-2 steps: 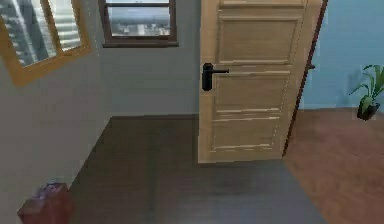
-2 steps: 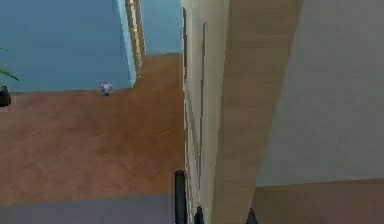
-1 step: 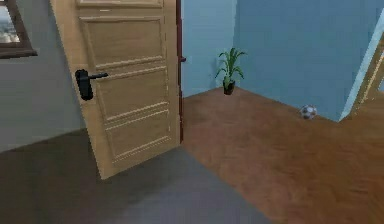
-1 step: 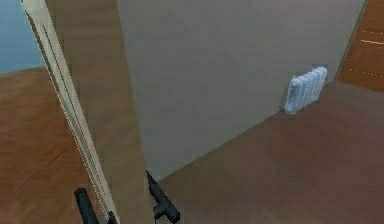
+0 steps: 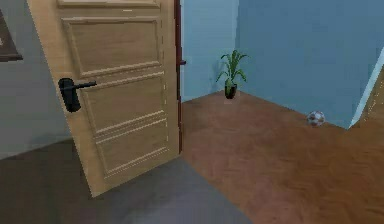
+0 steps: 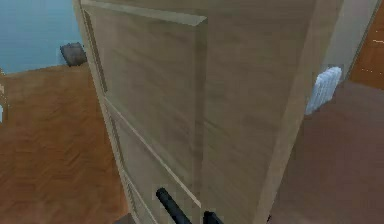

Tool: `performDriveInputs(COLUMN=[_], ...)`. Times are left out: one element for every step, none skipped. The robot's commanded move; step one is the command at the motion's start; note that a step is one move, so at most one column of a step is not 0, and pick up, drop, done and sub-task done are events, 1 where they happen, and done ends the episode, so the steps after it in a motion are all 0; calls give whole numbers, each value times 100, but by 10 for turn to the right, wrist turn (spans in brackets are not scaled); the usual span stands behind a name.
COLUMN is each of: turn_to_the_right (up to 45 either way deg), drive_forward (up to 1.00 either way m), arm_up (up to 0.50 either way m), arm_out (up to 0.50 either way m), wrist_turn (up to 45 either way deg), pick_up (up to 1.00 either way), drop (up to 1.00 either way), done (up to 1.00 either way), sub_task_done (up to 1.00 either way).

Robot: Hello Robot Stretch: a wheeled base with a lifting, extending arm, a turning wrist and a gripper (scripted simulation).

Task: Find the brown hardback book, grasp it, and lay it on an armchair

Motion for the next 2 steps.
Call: performDriveInputs(turn_to_the_right=[450, 30], drive_forward=[0, 0], arm_up=[0, 0], arm_out=[0, 0], wrist_turn=[0, 0], pick_up=[0, 0], drop=[0, 0], done=[0, 0], sub_task_done=[0, 0])
